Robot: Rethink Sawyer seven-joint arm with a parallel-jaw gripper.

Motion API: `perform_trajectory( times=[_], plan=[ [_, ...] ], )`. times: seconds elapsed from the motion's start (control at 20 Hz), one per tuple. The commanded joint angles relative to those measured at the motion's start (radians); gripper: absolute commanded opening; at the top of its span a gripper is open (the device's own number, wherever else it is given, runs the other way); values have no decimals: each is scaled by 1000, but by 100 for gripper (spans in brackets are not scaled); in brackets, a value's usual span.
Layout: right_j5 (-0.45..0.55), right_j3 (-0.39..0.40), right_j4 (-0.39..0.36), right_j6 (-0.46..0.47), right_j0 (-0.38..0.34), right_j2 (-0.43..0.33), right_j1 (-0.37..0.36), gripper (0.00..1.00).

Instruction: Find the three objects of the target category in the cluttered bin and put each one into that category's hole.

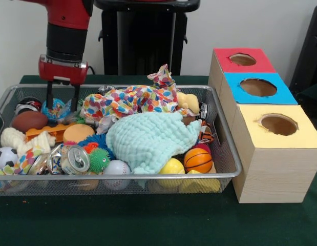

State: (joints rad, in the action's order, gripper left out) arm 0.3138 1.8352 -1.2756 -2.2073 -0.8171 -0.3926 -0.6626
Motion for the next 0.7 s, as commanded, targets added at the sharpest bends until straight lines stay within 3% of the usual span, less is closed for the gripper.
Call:
perform_trajectory(
  times=[0.05,0.7],
  plan=[
    [5,4,-10,131,-40,8,73,100],
    [-9,7,6,85,-29,26,104,100]
  ],
)
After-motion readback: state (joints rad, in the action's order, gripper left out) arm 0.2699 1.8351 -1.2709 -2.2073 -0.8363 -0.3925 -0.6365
